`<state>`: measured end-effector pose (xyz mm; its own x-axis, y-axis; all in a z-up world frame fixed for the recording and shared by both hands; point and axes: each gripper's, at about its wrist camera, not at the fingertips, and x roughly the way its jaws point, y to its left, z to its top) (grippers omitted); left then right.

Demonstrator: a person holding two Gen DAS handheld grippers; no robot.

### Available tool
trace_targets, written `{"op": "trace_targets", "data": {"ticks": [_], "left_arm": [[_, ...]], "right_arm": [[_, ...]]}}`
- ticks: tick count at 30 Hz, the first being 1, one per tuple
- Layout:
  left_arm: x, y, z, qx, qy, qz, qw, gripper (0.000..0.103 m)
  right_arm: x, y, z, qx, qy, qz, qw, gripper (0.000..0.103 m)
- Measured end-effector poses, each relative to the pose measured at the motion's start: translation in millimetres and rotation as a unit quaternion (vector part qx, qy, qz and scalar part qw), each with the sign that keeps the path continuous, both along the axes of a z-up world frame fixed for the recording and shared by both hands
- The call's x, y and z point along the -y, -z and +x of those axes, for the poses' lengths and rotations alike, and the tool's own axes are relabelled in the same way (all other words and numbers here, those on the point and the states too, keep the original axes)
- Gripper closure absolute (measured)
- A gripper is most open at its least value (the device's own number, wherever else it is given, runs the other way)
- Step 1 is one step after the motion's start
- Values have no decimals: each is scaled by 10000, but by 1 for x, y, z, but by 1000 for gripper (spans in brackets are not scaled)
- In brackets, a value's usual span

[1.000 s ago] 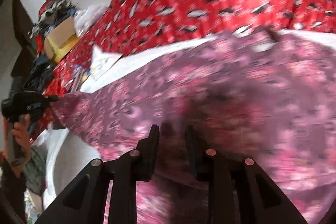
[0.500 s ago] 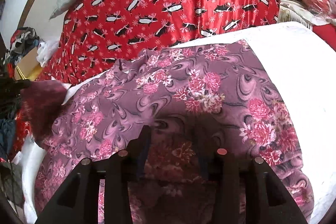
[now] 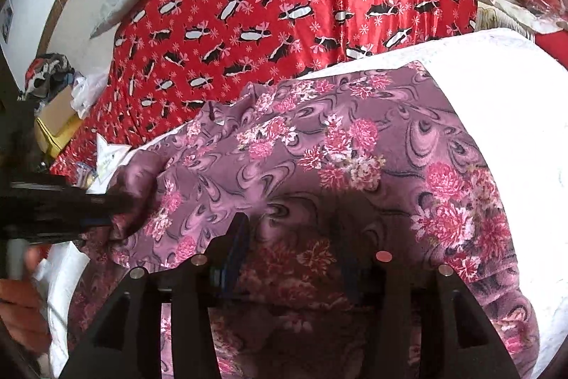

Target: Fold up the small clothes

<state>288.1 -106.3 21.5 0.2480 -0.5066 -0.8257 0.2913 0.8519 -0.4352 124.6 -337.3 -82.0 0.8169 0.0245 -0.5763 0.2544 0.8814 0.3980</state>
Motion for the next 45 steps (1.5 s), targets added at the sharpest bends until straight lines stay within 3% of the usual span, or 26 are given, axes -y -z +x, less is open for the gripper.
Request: {"op": "trace_targets", "data": {"ticks": [1,3,5,7,9,12,17,19,21,22,27,29,33,37,39,41,44,45], "left_arm": [[-23,-5,-6,29,-135,-190,9997,64],[-54,-9,-12,170,-547,-296,9979,54],[-87,-4,-9,131,-944,-429,9945,54],[-118,13,1,-241,-1334,-604,9889,54],[-134,32,9,-625,-1554,-864,9821,54],[-139,51,16,-887,-1663,-973,9773,54],[-144,71,18,-1184,-1699,-1162,9714,54],[-146,73,16,-1185,-1686,-1192,9713,54],[-144,71,16,-1123,-1626,-1159,9734,54],[-142,70,15,-1093,-1596,-1123,9747,54],[-140,67,17,-1089,-1606,-1186,9738,54],[-140,65,16,-1040,-1602,-1175,9745,54],[-133,64,12,-1055,-1569,-1069,9761,54],[-125,66,8,-1118,-1486,-952,9779,54],[-123,65,5,-1075,-1458,-873,9796,54],[-121,64,3,-1011,-1425,-825,9812,54],[-117,65,3,-978,-1390,-747,9826,54],[-114,65,4,-972,-1381,-703,9831,54]], "right_arm": [[-3,-3,2,-85,19,-88,9999,53],[-13,-14,6,-187,-45,-204,9996,51],[-33,-29,10,22,-421,-280,9987,51],[-61,-44,16,179,-816,-595,9947,50],[-95,-57,25,281,-1308,-934,9866,49],[-144,-62,39,274,-1880,-1676,9674,45],[-195,-45,68,-125,-2383,-2714,9324,43],[-199,-37,79,-268,-2453,-2857,9260,45],[-189,-39,86,-258,-2493,-2329,9396,63],[-180,-42,89,-269,-2443,-1957,9494,85],[-120,-58,81,50,-1879,-302,9817,90],[-86,-63,68,353,-1526,577,9860,90],[-13,-49,36,765,-602,2089,9731,90],[46,-8,6,530,330,2956,9533,87],[60,-1,-11,442,668,2996,9507,82],[68,-2,-31,627,991,2959,9480,79],[75,-13,-55,1105,1246,2920,9418,55],[72,-18,-60,1198,1209,2857,9431,53]]}}
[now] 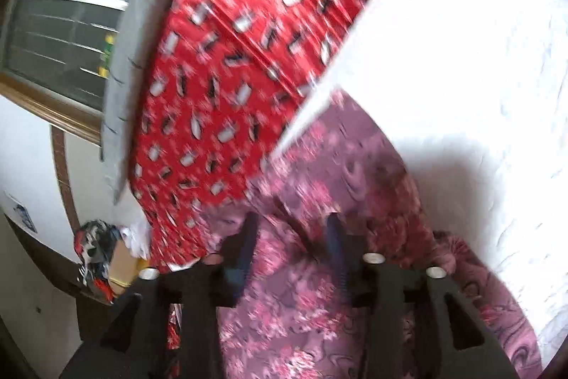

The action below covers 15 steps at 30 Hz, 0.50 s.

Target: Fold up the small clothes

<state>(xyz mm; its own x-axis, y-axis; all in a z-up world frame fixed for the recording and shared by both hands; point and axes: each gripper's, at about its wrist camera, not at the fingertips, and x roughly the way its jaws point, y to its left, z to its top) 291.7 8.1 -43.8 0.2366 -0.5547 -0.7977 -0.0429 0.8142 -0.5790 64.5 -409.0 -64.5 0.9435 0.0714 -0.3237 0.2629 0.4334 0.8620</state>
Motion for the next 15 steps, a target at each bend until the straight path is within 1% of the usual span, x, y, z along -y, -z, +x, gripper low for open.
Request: {"op": "trace_targets", "data": {"ticks": [1,3,5,7,8,9,10,11,12,13,14,15], "left_arm": [[1,1,0,2,5,17,10000,54],[5,2,0,0,23,56,10000,54],[9,3,0,5,50,109,9999,54],[12,4,1,3,74,176,9998,54],[13,4,1,0,81,198,9998,54],[14,4,2,-8,87,222,9997,54],[14,4,2,-13,95,227,9997,54],[14,3,2,-2,110,225,9997,54],[13,1,2,34,134,223,9997,54],[12,0,2,74,156,223,9996,54],[11,0,2,100,174,230,9995,54],[11,1,3,104,188,262,9994,54]], "right_arm": [[-3,-6,2,45,-99,-132,9999,53],[-18,-20,15,32,-445,-596,9972,49],[-44,-35,23,-90,-781,-1353,9877,35],[-78,-43,37,-368,-979,-2367,9659,30],[-94,-44,45,-599,-965,-2960,9484,30],[-108,-43,54,-947,-853,-3594,9244,30],[-114,-40,61,-1225,-736,-3983,9061,32],[-114,-37,70,-1503,-620,-4228,8915,47],[-109,-35,74,-1604,-554,-4189,8920,64],[-93,-34,74,-1493,-645,-3771,9118,97],[-73,-33,73,-1262,-748,-3067,9404,97],[-53,-31,63,-981,-664,-2407,9633,97]]}}
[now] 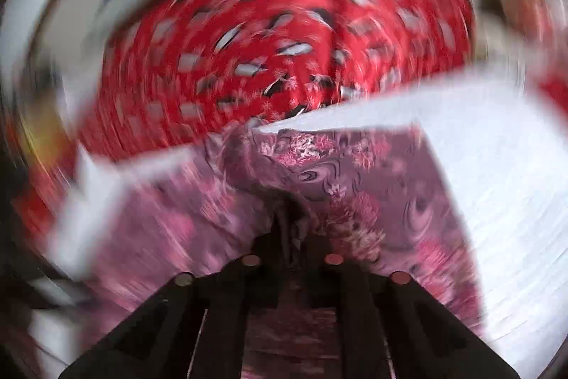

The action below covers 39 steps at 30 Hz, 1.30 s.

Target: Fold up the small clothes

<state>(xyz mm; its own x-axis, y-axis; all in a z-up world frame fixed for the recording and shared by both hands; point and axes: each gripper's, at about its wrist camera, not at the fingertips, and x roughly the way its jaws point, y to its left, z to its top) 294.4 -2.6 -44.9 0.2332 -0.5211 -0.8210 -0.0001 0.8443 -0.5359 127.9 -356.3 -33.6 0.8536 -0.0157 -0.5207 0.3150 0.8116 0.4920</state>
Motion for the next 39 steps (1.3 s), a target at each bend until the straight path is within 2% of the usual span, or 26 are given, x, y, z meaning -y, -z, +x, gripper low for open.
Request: {"op": "trace_targets", "data": {"ticks": [2,4,5,6,9,11,12,13,15,16,18,20,22,23,24,25,26,28,31,33,34,39], "left_arm": [[-1,6,3,-53,-23,107,9999,54],[-3,11,5,-118,-52,72,9999,54],[-3,9,5,-95,-39,67,9999,54],[-3,7,5,-68,-26,70,9999,54],[-1,1,3,18,-5,132,9999,54],[2,-1,3,51,38,286,9996,54],[4,2,4,23,77,427,9991,54],[5,3,5,-6,100,505,9987,54],[4,0,1,-50,155,527,9985,54],[3,-5,-4,-24,250,475,9986,54],[5,-15,-19,218,513,542,9970,54],[15,-15,-34,357,759,817,9931,52],[33,-1,-51,348,1093,1247,9855,52],[42,6,-59,371,1240,1563,9792,52],[48,5,-66,580,1317,1786,9733,51],[54,2,-75,804,1432,2029,9653,46],[58,1,-83,821,1579,2184,9595,44],[57,1,-96,658,1737,2154,9587,44],[43,0,-118,490,1903,2151,9566,44],[29,0,-131,345,1902,2073,9590,44],[17,0,-138,264,1872,2021,9610,44],[-34,-4,-177,127,1724,1952,9654,44]], "right_arm": [[42,13,-21,289,452,1009,9934,97],[70,34,-32,47,805,1502,9854,97],[82,46,-36,-133,862,1801,9798,97],[89,53,-41,-104,825,2012,9760,97],[85,40,-54,217,628,2005,9774,97],[85,27,-57,670,452,2101,9743,97],[85,25,-57,716,422,2058,9751,97],[85,25,-47,532,415,2004,9774,92],[88,39,-27,-574,471,1942,9781,91],[89,42,-30,-794,447,2011,9753,91],[87,30,-54,-345,419,1903,9802,91],[81,22,-69,-179,300,1581,9868,88],[75,32,-66,-586,-11,1512,9868,86],[72,47,-59,-1092,-272,1578,9810,99],[69,55,-59,-1286,-425,1627,9773,102],[68,55,-61,-1289,-423,1628,9773,102],[66,52,-66,-1423,-454,1612,9756,96],[57,48,-74,-1664,-652,1501,9724,96],[32,46,-100,-2075,-1107,1081,9659,96],[24,47,-123,-2267,-1326,1046,9592,87],[21,49,-134,-2349,-1394,1049,9562,78],[5,50,-202,-2611,-1550,726,9500,67]]}}
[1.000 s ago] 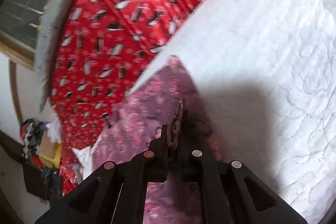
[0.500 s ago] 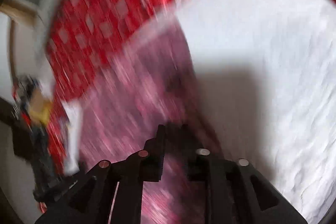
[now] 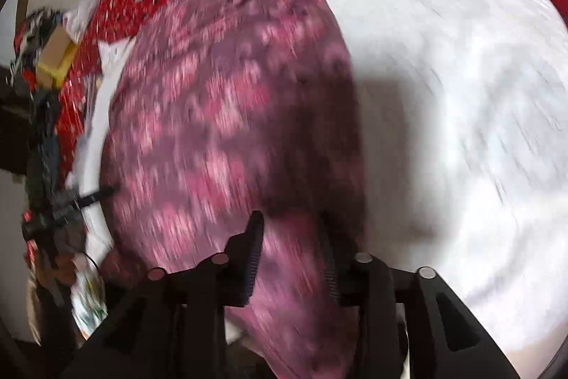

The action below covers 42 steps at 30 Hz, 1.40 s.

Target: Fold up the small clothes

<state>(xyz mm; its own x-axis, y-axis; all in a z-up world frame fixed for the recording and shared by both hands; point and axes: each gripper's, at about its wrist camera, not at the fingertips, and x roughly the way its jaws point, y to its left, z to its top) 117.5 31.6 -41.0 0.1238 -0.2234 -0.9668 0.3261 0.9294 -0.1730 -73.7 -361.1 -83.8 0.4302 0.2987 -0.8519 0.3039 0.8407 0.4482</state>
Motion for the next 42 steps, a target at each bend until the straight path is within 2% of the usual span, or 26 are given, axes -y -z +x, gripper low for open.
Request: {"op": "trace_targets", "data": {"ticks": [3,5,8,13,17,18,19,20,21,23,26,28,30,34,37,42], "left_arm": [[-40,0,-16,-60,-234,-13,9997,44],[-62,2,-25,-129,-399,-26,9991,44],[-82,11,-40,-377,-518,-110,9979,43],[-82,30,-71,-792,-325,-276,9959,43],[-56,27,-95,-327,64,133,9994,43],[-50,27,-100,-240,115,205,9994,48],[-46,26,-103,-143,192,326,9992,63],[-42,25,-105,-75,256,444,9987,73],[-31,25,-104,-82,272,454,9986,91],[-32,22,-102,-237,164,199,9994,92],[-40,7,-97,-359,-32,-382,9986,93],[-46,-10,-92,-427,-159,-1002,9939,93],[-52,-25,-82,-382,-216,-1393,9893,93],[-56,-53,-59,-198,-333,-1995,9791,93],[-56,-67,-42,-74,-418,-2135,9760,93],[-42,-75,-9,23,-660,-2283,9713,93]], "right_arm": [[0,2,-38,-18,58,-127,9999,63],[-1,5,-59,-35,194,-168,9997,56],[-3,14,-83,-79,348,-96,9993,56],[-19,34,-98,-129,275,319,9990,55],[-43,26,-102,2,-149,-216,9997,53],[-49,23,-103,72,-276,-271,9992,54],[-54,22,-105,112,-382,-302,9988,62],[-61,21,-106,114,-547,-462,9974,79],[-68,20,-106,64,-699,-733,9948,88],[-71,17,-107,156,-785,-800,9936,93],[-63,7,-111,476,-497,-224,9974,95],[-56,-4,-113,822,-285,262,9959,96],[-48,-21,-116,1229,-103,665,9901,96],[-35,-46,-114,1785,176,1093,9777,97],[-23,-66,-103,2185,401,1264,9668,97],[1,-83,-76,2530,698,1422,9544,97]]}}
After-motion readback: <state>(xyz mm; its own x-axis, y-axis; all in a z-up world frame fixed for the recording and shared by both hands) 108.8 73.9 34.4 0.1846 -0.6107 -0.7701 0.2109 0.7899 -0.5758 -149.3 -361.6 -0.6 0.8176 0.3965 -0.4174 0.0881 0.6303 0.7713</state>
